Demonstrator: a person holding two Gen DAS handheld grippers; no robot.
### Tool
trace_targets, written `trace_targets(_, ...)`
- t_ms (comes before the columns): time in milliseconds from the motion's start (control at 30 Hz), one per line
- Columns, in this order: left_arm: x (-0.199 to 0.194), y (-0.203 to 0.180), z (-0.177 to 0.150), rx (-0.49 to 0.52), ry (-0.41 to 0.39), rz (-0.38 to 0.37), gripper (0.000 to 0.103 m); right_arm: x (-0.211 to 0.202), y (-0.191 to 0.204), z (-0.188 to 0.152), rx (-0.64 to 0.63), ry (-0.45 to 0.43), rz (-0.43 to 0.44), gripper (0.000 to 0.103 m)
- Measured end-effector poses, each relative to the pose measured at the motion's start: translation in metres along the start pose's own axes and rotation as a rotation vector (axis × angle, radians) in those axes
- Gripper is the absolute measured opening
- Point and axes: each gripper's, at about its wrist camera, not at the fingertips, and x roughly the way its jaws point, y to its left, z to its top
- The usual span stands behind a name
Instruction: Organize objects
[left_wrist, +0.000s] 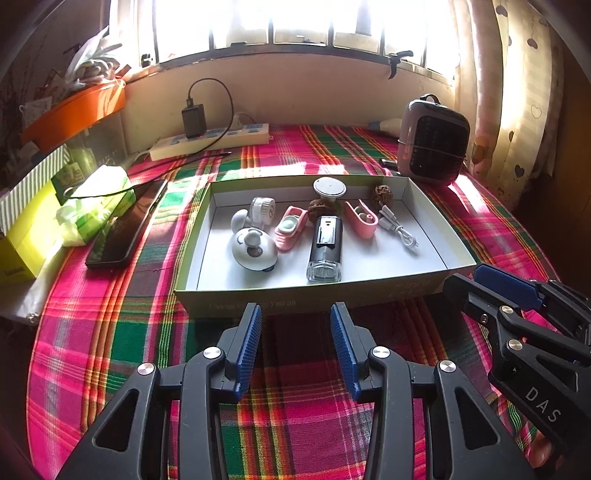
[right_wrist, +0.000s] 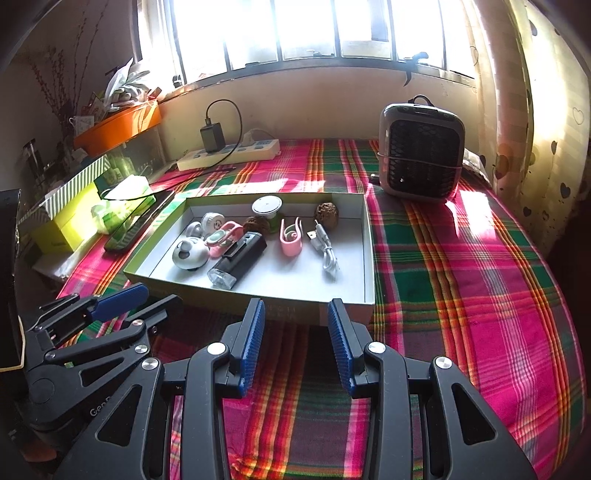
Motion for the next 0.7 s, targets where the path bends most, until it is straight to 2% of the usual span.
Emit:
trace_targets(433, 0.003, 0.002, -0.033, -0.037, 0.068, 0.039, 0.038, 0.007, 0.006, -0.032, -0.021, 0.101, -0.015, 0.038)
trace_targets(500, 0.004, 0.001, -0.037, -0.038, 0.082, 0.036, 0.038, 0.008, 0.007, -0.036, -0.022, 0.117, -0.022, 0.045)
trace_targets(700, 0.000, -0.003, -0.044, -0.036, 0.067, 0.053, 0.038, 0.008, 0.008, -0.044, -0.024, 0.132, -0.040, 0.048)
